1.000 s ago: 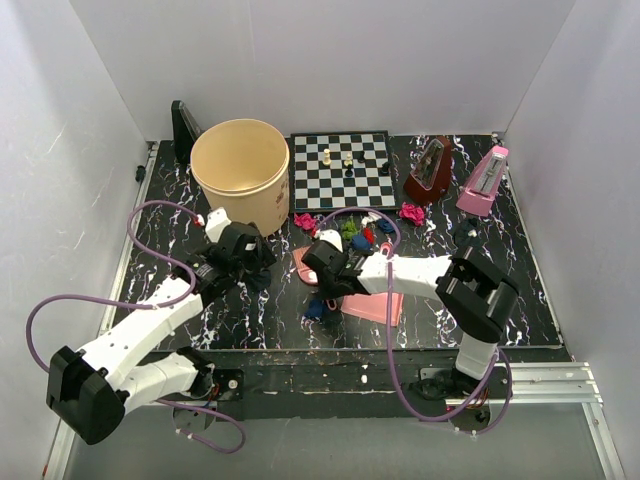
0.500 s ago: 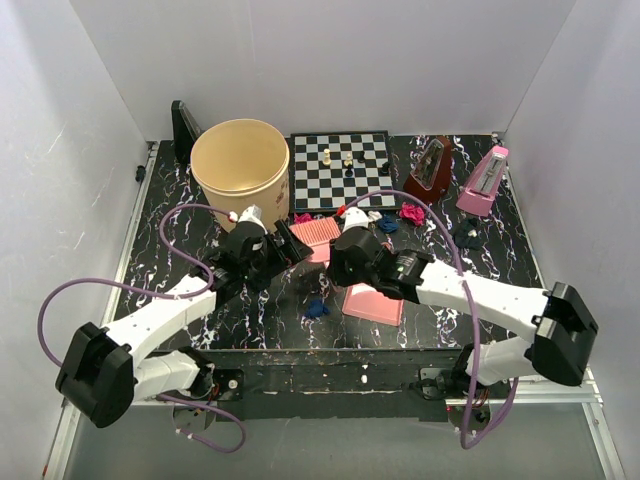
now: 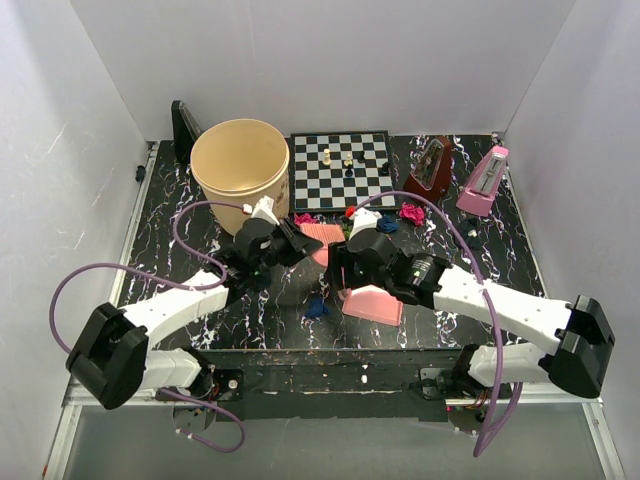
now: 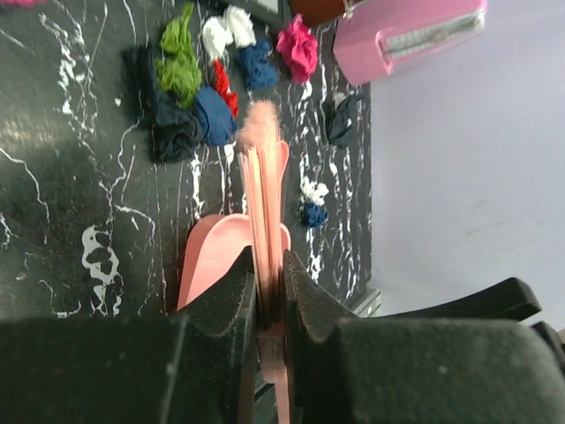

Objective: Sweep away the paper scraps from the table

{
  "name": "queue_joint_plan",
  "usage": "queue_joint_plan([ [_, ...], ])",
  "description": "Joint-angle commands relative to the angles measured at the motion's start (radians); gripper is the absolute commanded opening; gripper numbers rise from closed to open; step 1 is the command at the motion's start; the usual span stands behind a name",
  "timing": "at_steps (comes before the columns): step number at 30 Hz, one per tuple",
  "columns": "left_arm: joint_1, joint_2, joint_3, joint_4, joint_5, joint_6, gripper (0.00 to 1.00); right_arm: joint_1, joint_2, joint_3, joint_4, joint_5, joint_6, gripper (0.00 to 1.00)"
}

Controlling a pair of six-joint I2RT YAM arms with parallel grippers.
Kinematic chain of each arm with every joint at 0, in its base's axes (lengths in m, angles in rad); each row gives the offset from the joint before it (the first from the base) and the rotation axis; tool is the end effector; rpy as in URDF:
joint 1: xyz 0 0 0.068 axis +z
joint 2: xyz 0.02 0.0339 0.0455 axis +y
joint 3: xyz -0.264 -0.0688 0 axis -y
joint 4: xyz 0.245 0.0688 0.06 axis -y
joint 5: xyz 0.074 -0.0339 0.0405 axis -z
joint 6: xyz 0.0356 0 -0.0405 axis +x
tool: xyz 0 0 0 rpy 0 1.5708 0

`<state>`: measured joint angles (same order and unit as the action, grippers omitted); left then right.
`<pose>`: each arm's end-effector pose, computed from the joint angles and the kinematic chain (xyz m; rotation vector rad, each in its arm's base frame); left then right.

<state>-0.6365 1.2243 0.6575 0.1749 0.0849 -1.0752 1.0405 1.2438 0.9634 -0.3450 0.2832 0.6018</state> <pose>0.2157 -0.1632 0.2391 -0.4109 2.1258 -1.1532 0.1476 0.2322 0.2900 -0.3267 2.2127 0.6183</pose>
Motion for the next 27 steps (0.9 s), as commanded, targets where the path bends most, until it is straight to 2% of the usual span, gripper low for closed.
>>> queue_joint_plan([
  [1, -0.040, 0.023, 0.021, 0.069, -0.027, -0.008, 0.00, -0.020, -0.111, -0.044, 0.023, 0.007, -0.017, 0.79],
  [3, -0.042, 0.006, -0.021, 0.145, -0.042, -0.031, 0.00, -0.072, -0.199, -0.089, 0.064, -0.068, -0.011, 0.83],
  [8, -0.042, -0.066, -0.061, 0.259, -0.122, -0.032, 0.00, -0.331, -0.384, -0.189, 0.147, -0.425, 0.071, 0.84],
  [10, -0.043, -0.092, -0.062, 0.291, -0.148, -0.037, 0.00, -0.439, -0.452, -0.253, 0.231, -0.560, 0.114, 0.86],
  [13, -0.040, -0.117, -0.073, 0.371, -0.188, -0.084, 0.00, -0.510, -0.501, -0.328, 0.401, -0.683, 0.208, 0.86],
  [17, -0.042, -0.086, -0.052, 0.503, -0.171, -0.155, 0.00, -0.536, -0.509, -0.393, 0.625, -0.759, 0.337, 0.85],
  [22, -0.061, -0.025, -0.016, 0.604, -0.174, -0.199, 0.00, -0.537, -0.538, -0.492, 0.908, -0.727, 0.504, 0.83],
  [27, -0.132, 0.015, 0.001, 0.662, -0.254, -0.198, 0.00, -0.536, -0.518, -0.500, 0.977, -0.703, 0.565, 0.79],
])
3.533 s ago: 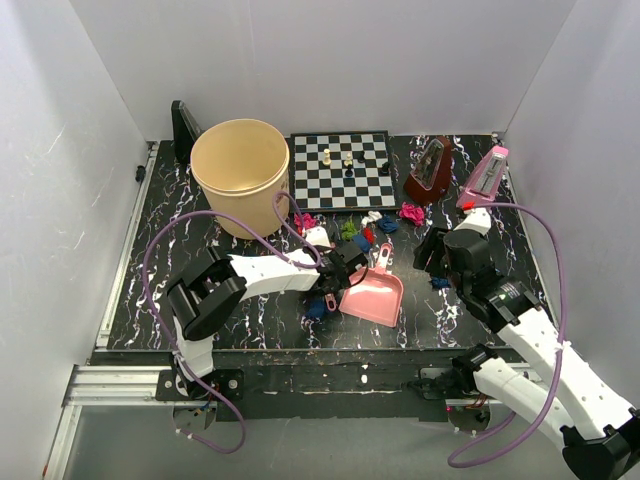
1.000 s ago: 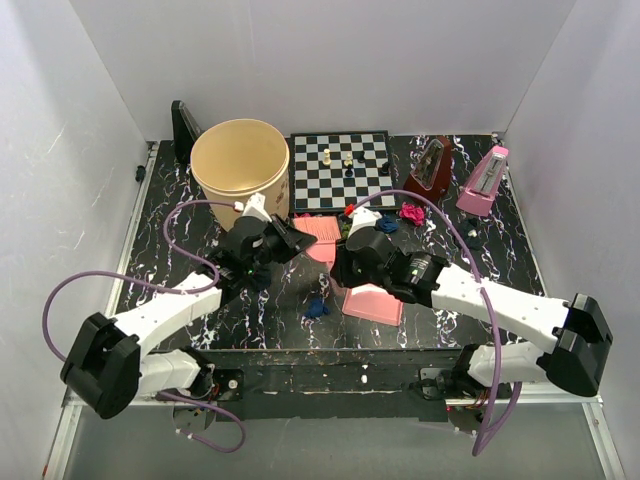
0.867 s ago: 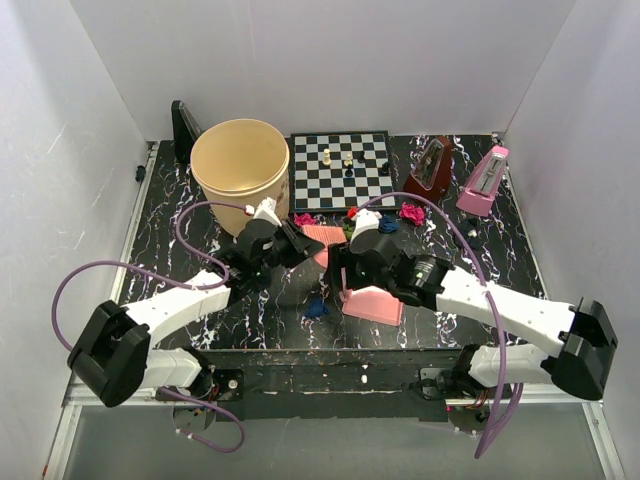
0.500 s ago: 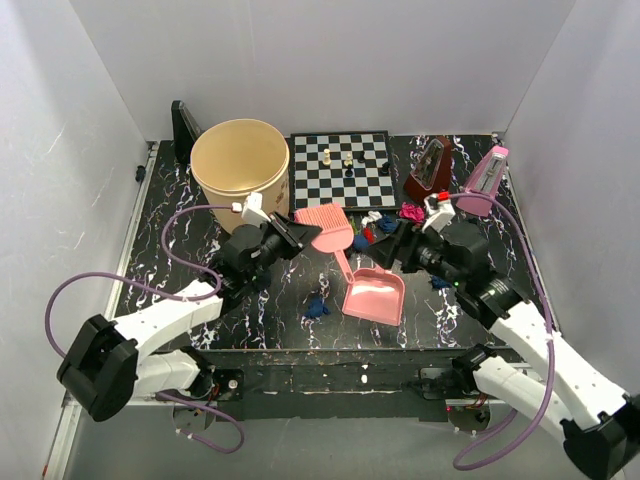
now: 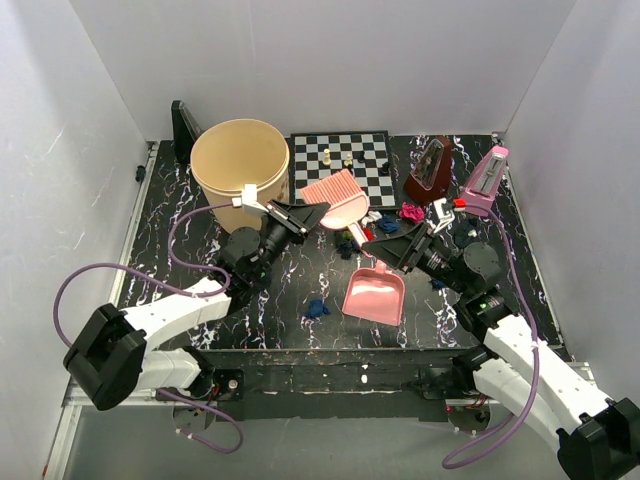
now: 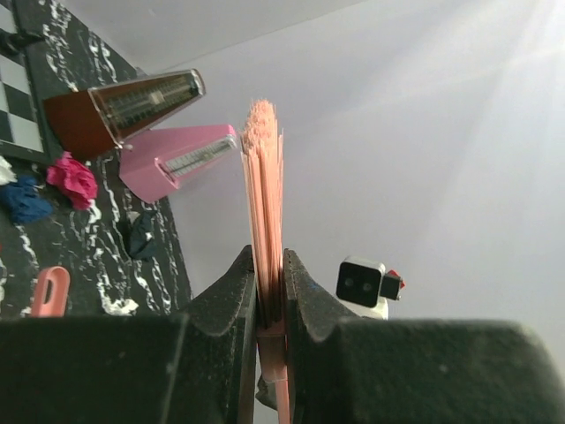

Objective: Sweep away the paper scraps from the table

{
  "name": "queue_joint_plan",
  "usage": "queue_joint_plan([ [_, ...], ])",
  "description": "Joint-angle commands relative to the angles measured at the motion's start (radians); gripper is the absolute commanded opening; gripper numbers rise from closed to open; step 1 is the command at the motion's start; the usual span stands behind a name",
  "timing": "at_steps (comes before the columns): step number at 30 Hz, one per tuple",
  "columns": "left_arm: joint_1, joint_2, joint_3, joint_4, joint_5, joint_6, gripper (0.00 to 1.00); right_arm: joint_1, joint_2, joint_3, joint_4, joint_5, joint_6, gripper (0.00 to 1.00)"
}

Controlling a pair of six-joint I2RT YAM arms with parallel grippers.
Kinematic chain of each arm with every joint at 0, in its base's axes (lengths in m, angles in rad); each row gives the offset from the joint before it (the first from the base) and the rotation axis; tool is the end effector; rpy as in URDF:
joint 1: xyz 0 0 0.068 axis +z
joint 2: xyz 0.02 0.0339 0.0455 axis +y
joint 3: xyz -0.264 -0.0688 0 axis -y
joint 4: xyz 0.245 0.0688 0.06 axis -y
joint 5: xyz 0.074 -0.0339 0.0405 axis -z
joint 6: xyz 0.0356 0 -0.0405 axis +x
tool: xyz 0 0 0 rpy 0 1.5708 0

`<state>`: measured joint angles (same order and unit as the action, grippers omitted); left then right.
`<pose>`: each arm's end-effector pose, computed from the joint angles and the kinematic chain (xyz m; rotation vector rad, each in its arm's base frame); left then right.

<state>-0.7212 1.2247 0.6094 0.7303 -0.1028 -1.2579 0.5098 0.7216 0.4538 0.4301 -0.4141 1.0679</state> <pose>0.2081 -0.1781 0.2820 -0.5299 1.5674 -1.5025 0.1494 0.0999 0.2982 0.0597 1.6266 1.5536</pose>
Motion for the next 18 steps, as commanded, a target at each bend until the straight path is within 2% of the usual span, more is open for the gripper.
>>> queue_joint_plan([
  [1, -0.047, 0.019, 0.043, 0.127, -0.066, -0.018, 0.00, -0.008, 0.007, 0.005, 0.217, -0.006, 0.107, 0.77],
  [8, -0.082, 0.004, 0.036, 0.122, -0.098, -0.072, 0.00, -0.010, -0.011, -0.009, 0.174, 0.034, 0.121, 0.68],
  [12, -0.098, 0.030, 0.044, 0.132, -0.115, -0.133, 0.00, -0.008, 0.013, -0.055, 0.294, 0.041, 0.168, 0.65],
  [18, -0.142, 0.071, 0.024, 0.245, -0.147, -0.136, 0.00, -0.010, -0.002, -0.064, 0.265, 0.118, 0.133, 0.59],
])
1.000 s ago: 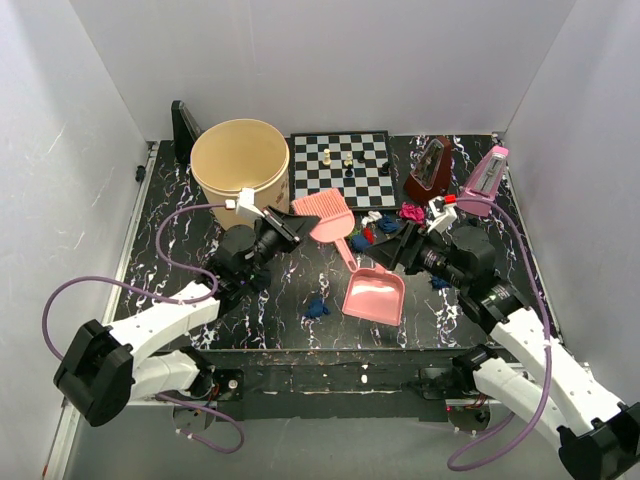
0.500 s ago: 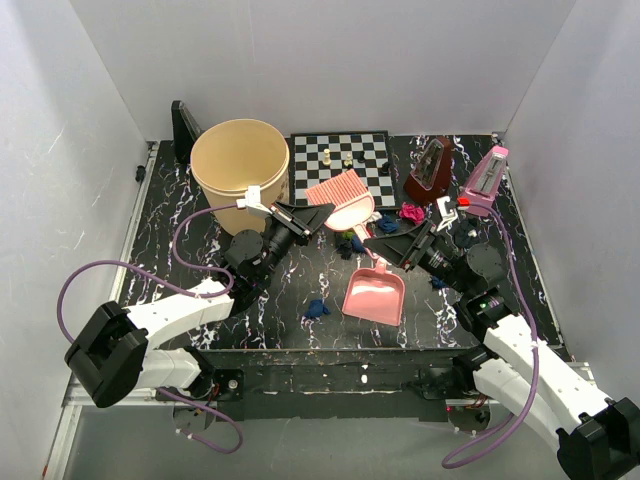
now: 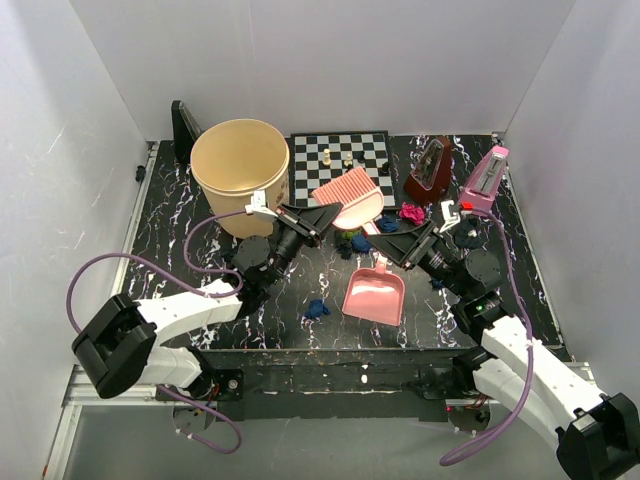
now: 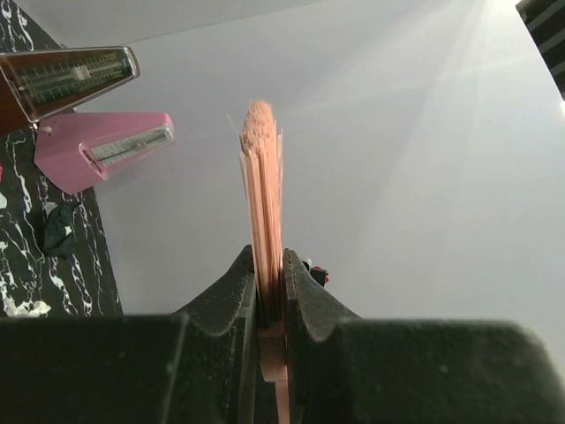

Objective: Sweep away the paper scraps from the table

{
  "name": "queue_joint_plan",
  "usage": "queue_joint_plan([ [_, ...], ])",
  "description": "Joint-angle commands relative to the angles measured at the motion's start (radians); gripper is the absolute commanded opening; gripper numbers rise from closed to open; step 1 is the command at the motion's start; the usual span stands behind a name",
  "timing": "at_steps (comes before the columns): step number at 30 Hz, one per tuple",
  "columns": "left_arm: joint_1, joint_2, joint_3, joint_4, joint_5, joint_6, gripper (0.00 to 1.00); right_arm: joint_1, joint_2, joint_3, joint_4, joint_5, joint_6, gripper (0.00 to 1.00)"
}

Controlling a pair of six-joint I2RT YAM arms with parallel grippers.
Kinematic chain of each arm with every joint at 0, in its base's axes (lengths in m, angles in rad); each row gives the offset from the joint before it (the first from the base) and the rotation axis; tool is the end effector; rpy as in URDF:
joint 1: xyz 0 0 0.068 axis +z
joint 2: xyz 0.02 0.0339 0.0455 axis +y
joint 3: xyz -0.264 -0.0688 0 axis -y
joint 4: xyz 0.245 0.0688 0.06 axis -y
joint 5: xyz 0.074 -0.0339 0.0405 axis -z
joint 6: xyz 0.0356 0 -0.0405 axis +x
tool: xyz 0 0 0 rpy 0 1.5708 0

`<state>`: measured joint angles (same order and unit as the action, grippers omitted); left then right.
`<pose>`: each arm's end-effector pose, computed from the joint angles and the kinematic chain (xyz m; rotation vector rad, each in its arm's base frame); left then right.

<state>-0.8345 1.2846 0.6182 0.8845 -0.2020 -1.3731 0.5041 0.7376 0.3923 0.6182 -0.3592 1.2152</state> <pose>0.1943 -0.2037 0.2860 -0.6093 1.4619 -1.6763 0.1505 0.0973 0.2935 0.1836 1.5145 1.6577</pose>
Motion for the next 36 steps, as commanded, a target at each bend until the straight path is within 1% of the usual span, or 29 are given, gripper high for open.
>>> queue_joint_plan([
  [1, -0.037, 0.016, 0.012, 0.102, -0.057, -0.021, 0.00, -0.004, -0.020, -0.004, 0.074, 0.077, -0.022, 0.59],
  [2, -0.043, 0.024, 0.011, 0.113, -0.063, -0.018, 0.00, -0.003, -0.020, -0.004, 0.065, 0.089, -0.025, 0.58],
  [3, -0.051, 0.031, 0.009, 0.120, -0.066, -0.014, 0.00, -0.004, -0.024, -0.001, 0.045, 0.101, -0.034, 0.54],
  [6, -0.072, 0.047, -0.006, 0.165, -0.099, -0.003, 0.00, -0.003, -0.029, 0.019, -0.007, 0.112, -0.066, 0.37],
  [9, -0.083, 0.064, -0.020, 0.229, -0.117, 0.017, 0.00, -0.004, -0.038, 0.011, -0.009, 0.123, -0.065, 0.22],
  [10, -0.083, 0.068, -0.020, 0.235, -0.116, 0.023, 0.00, -0.003, -0.038, 0.011, -0.006, 0.123, -0.065, 0.13],
  [11, -0.083, 0.068, -0.020, 0.240, -0.114, 0.029, 0.00, -0.004, -0.038, 0.014, -0.011, 0.120, -0.069, 0.03],
  [14, -0.083, 0.070, -0.021, 0.257, -0.103, 0.048, 0.00, -0.006, -0.044, 0.026, -0.050, 0.123, -0.086, 0.01],
  [15, -0.083, 0.068, -0.028, 0.275, -0.100, 0.068, 0.09, -0.003, -0.052, 0.031, -0.072, 0.129, -0.094, 0.01],
  [16, -0.083, 0.067, -0.037, 0.298, -0.097, 0.083, 0.30, -0.004, -0.063, 0.036, -0.107, 0.140, -0.109, 0.01],
  [17, -0.084, 0.056, -0.050, 0.310, -0.099, 0.101, 0.40, -0.004, -0.079, 0.043, -0.132, 0.147, -0.129, 0.01],
  [19, -0.083, 0.010, -0.080, 0.289, -0.115, 0.134, 0.61, -0.004, -0.101, 0.081, -0.239, 0.154, -0.195, 0.01],
  [22, -0.077, -0.094, -0.112, 0.130, -0.164, 0.152, 0.77, -0.007, -0.112, 0.146, -0.385, 0.141, -0.296, 0.01],
  [24, -0.063, -0.149, -0.114, 0.039, -0.163, 0.199, 0.83, -0.007, -0.098, 0.187, -0.448, 0.097, -0.365, 0.01],
  [26, -0.040, -0.212, -0.110, -0.014, -0.142, 0.265, 0.91, -0.006, -0.080, 0.223, -0.512, 0.048, -0.420, 0.01],
  [27, -0.014, -0.261, -0.100, -0.110, -0.117, 0.284, 0.94, -0.006, -0.076, 0.243, -0.564, 0.037, -0.451, 0.01],
  [29, 0.046, -0.356, -0.033, -0.407, -0.070, 0.321, 0.98, -0.009, -0.055, 0.298, -0.683, 0.005, -0.538, 0.01],
  [31, 0.109, -0.399, 0.075, -0.644, 0.024, 0.441, 0.98, -0.009, -0.020, 0.379, -0.811, -0.049, -0.636, 0.01],
  [32, 0.132, -0.407, 0.128, -0.732, 0.085, 0.515, 0.98, -0.009, -0.001, 0.414, -0.871, -0.091, -0.676, 0.01],
  [35, 0.156, -0.384, 0.265, -0.878, 0.318, 0.739, 0.98, -0.007, 0.046, 0.476, -0.969, -0.257, -0.781, 0.01],
  [36, 0.156, -0.366, 0.305, -0.951, 0.385, 0.794, 0.98, -0.007, 0.063, 0.496, -0.994, -0.311, -0.811, 0.01],
])
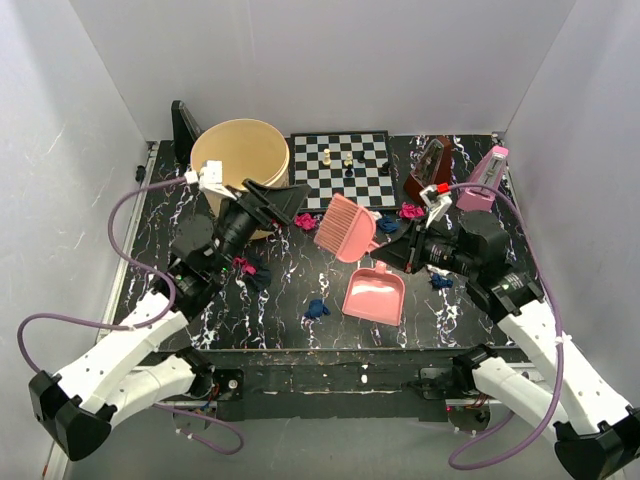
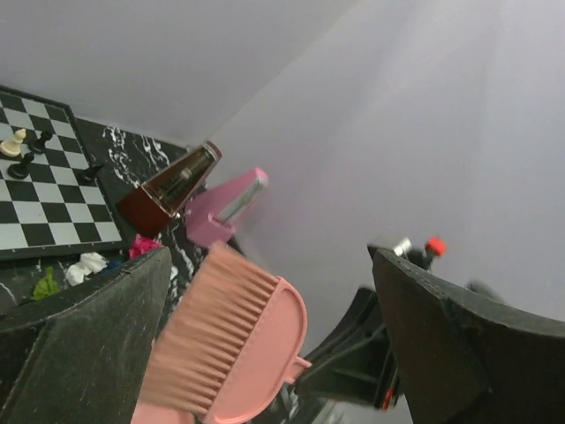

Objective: Sweep away the paper scraps from the table

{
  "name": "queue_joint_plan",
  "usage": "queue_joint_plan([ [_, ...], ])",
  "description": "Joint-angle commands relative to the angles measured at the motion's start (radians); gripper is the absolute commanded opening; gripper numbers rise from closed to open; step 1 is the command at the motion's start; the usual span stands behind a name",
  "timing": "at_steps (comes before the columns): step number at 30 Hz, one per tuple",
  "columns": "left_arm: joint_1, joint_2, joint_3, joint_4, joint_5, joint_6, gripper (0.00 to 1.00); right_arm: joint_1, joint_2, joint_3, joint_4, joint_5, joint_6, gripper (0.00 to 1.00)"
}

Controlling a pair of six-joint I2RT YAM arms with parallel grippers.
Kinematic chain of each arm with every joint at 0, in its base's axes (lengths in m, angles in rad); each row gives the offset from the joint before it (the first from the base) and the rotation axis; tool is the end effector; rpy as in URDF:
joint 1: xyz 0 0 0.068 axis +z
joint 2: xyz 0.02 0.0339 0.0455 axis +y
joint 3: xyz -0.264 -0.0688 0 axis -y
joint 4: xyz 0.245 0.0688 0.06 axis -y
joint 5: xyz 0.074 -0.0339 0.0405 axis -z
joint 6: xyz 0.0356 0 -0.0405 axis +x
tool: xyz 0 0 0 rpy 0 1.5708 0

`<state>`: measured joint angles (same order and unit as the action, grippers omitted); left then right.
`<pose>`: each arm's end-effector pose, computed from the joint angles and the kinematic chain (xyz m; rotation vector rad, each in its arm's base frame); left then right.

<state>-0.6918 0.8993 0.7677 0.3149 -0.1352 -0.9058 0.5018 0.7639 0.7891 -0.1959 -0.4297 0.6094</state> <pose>0.1678 -0.1328 0.3674 -0.2816 1.4783 -1.2214 0.1486 0.0984 0.3442 -0.2399 1.8642 1.1641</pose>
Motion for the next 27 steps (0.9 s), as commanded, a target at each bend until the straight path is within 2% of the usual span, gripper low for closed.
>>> queue_joint_plan([
  [1, 0.012, 0.042, 0.200, -0.423, 0.374, 0.391, 0.98, -0.005, 0.046, 0.113, -0.204, -0.279, -0.226, 0.01],
  [4, 0.014, 0.125, 0.306, -0.513, 0.549, 0.493, 0.98, -0.002, 0.084, 0.130, -0.201, -0.363, -0.227, 0.01],
  [10, 0.012, 0.245, 0.406, -0.602, 0.730, 0.665, 0.98, 0.033, 0.149, 0.160, -0.224, -0.412, -0.257, 0.01],
  [14, 0.014, 0.380, 0.517, -0.683, 0.839, 0.706, 0.95, 0.049, 0.175, 0.182, -0.232, -0.428, -0.269, 0.01],
  [17, 0.015, 0.452, 0.562, -0.695, 0.913, 0.699, 0.86, 0.052, 0.173, 0.183, -0.215, -0.423, -0.270, 0.01],
  [19, 0.015, 0.478, 0.573, -0.685, 0.989, 0.690, 0.70, 0.052, 0.170, 0.185, -0.212, -0.390, -0.270, 0.01],
  [27, 0.023, 0.468, 0.549, -0.688, 1.063, 0.688, 0.47, 0.050, 0.132, 0.154, -0.131, -0.324, -0.249, 0.01],
])
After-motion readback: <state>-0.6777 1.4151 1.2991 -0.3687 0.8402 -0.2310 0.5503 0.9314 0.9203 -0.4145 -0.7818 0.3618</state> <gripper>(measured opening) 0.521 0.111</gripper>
